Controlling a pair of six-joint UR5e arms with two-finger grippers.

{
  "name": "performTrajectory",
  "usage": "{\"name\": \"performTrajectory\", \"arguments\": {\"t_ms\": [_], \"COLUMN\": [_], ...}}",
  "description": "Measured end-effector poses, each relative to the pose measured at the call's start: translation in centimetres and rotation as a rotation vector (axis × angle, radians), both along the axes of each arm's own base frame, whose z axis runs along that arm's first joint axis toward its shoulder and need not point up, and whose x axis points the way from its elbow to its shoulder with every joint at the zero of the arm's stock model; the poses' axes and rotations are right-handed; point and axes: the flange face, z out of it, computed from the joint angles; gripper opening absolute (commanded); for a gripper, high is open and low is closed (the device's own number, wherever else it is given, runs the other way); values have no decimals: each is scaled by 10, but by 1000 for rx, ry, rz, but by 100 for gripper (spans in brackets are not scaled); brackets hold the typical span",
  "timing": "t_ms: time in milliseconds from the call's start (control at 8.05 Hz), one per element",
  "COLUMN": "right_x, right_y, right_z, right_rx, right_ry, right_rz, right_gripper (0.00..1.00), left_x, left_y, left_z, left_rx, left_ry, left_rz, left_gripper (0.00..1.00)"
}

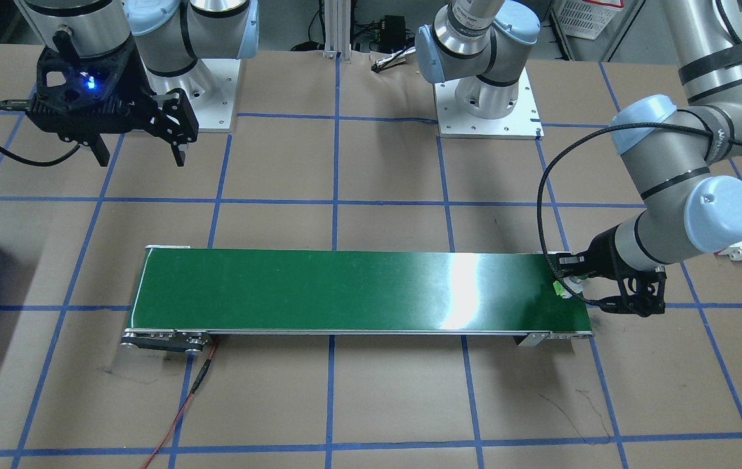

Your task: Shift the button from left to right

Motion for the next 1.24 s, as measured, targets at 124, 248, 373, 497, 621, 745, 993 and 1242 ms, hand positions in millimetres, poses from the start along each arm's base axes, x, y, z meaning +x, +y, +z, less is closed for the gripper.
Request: {"name": "performTrajectory", "arguments": {"t_ms": [124, 248, 373, 497, 621, 745, 993, 1242], "right_x": [0, 0, 0, 0, 0, 0, 0, 0], "right_y": [0, 0, 0, 0, 0, 0, 0, 0], "right_z": [0, 0, 0, 0, 0, 0, 0, -1], "right_rx": [0, 1, 1, 2, 2, 2, 3, 6], "right_ry": [0, 0, 0, 0, 0, 0, 0, -3], "right_rz": [0, 0, -1, -2, -3, -3, -3, 0], "right_gripper": [100, 100, 100, 100, 100, 100, 100, 100], "left_x": [2, 3, 3, -2, -15, -40, -93, -114], "left_y": [-2, -3, -3, -2, 2, 8, 34, 57], "left_z": [-9, -13, -14, -9, 0, 17, 71, 121], "left_rx": [16, 25, 29, 28, 33, 26, -2, -59], "left_ry": [-7, -12, -15, -18, -23, -41, -79, -98], "left_rz": [-3, -5, -6, -8, 3, 31, 94, 139], "left_gripper": [50, 99, 100, 100, 100, 100, 100, 100]}}
